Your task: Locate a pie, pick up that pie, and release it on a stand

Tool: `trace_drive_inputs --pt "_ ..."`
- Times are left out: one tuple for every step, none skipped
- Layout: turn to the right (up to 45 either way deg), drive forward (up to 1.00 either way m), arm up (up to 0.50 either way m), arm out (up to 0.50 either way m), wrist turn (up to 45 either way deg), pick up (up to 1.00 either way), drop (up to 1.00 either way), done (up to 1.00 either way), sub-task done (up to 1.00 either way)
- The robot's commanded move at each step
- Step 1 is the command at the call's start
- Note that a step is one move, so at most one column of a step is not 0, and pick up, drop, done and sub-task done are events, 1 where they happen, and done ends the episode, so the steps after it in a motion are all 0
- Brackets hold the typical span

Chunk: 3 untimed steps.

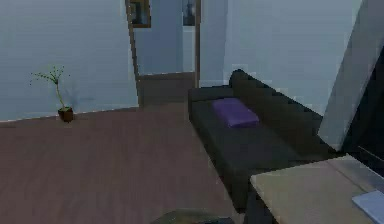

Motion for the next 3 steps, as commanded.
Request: trace_drive_inputs --pt "-24.0 0.00 0.00 0.00 0.0 0.00 0.00 0.00 0.00" --pt "0.0 0.00 0.00 0.48 0.0 0.00 0.00 0.00 0.00" --pt "0.0 0.00 0.00 0.00 45.0 0.00 0.00 0.00 0.00"
